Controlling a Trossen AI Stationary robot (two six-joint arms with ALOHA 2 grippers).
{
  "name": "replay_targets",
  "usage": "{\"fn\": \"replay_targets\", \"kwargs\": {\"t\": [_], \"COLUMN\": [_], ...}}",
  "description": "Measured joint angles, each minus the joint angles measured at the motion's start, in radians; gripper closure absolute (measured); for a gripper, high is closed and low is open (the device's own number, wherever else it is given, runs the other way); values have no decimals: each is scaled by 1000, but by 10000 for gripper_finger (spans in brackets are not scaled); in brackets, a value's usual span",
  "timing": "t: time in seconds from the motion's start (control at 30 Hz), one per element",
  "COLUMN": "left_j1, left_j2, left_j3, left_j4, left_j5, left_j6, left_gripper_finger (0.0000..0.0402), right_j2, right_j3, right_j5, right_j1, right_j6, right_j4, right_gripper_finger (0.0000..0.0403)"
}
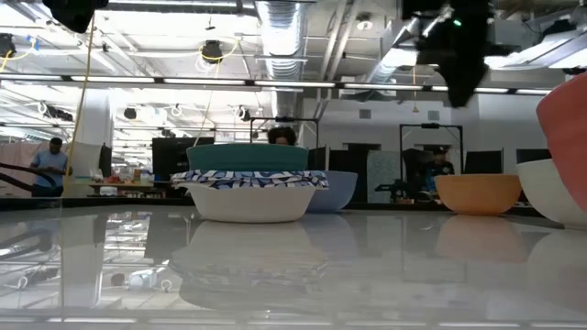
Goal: Nest bowls inside each other
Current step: Stack the pink bowl on top of the green bowl
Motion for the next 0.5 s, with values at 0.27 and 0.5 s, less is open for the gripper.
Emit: {"fn": "replay_targets", "kwargs": {"t": [0.27, 0.5], "left_j1": [0, 0], "left_j2": [0, 0], "left_j3": [0, 0], "left_j4": [0, 0], "left_j5": [-2, -2], "left_j6": [-24, -26], "left_gripper_finger": [194, 194], "right_j2": [-146, -193], "right_j3": [-194, -195], "right_j5": [-246, -327], "right_j1": [149, 594], "right_j6": [118, 491], "right_j4": [29, 33], "right_gripper_finger": [294, 294]}}
